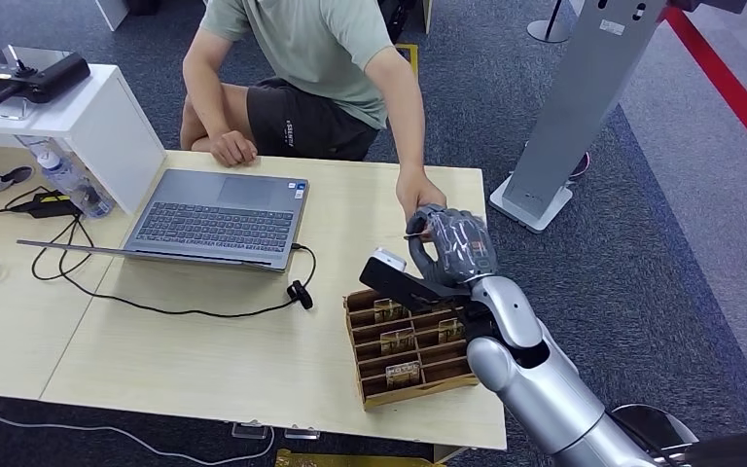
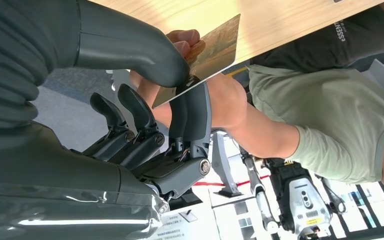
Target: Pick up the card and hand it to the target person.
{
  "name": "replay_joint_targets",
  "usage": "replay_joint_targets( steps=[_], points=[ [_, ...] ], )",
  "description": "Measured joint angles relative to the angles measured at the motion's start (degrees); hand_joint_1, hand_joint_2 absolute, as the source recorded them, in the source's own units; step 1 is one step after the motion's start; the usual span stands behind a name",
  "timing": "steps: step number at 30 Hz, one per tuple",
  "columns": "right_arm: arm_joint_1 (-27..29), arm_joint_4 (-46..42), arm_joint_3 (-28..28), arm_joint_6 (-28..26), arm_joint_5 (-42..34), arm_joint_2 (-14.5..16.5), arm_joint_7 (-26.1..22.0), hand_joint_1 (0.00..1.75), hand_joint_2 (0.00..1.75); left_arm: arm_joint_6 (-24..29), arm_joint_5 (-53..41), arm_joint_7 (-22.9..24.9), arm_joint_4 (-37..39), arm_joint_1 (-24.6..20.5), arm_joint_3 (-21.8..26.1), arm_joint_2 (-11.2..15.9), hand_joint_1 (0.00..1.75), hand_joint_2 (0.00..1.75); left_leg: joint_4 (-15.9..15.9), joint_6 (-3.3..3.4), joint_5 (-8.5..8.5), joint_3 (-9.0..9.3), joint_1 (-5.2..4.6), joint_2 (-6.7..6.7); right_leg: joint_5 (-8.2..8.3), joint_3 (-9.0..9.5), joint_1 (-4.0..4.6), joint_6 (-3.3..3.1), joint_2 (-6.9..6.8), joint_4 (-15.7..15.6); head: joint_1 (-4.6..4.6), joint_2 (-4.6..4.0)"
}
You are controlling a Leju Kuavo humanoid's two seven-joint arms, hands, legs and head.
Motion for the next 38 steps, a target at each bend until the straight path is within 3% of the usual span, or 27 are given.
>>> replay_joint_targets(
  steps=[1,14,20,27,38],
  points=[
    [-0.05,0.32,0.11,-0.07,-0.04,0.09,0.01,0.00,1.75,0.00,-0.07,-0.04,0.00,0.00,0.00,0.01,0.00,0.00,0.00,0.00,0.00,0.00,0.00,0.00,0.00,0.00,0.00,0.00,0.00,0.00,0.00,0.00],
    [0.12,3.20,0.97,-1.31,-0.52,0.35,-0.49,0.00,1.75,-0.03,-0.57,-0.64,0.00,0.01,0.00,0.02,0.00,0.00,0.00,0.00,0.00,0.01,0.00,0.00,0.00,-0.01,0.00,0.00,0.00,0.00,0.01,0.00],
    [2.02,1.77,0.73,-1.73,-5.37,0.27,-3.35,0.00,1.75,0.07,-0.19,-0.64,0.00,0.03,0.00,0.02,0.00,0.00,0.00,0.00,0.00,0.01,0.00,0.01,0.00,-0.04,0.00,0.00,0.01,-0.01,0.01,0.00],
    [8.34,-5.21,-0.72,-2.59,-15.84,-1.38,-8.50,0.00,1.75,0.56,1.02,-1.32,0.00,0.25,0.02,0.02,0.00,0.00,0.01,0.00,-0.01,0.01,0.00,0.02,0.00,-0.07,0.00,0.00,0.01,-0.04,0.01,0.00],
    [21.60,-16.18,-5.99,-1.89,-41.78,-6.30,-20.94,0.00,1.75,1.55,2.34,-2.06,0.04,0.52,0.11,0.02,0.00,0.00,0.01,-0.01,-0.04,0.00,0.00,0.02,-0.01,-0.06,0.00,0.01,0.02,-0.07,0.03,0.00]
  ],
)
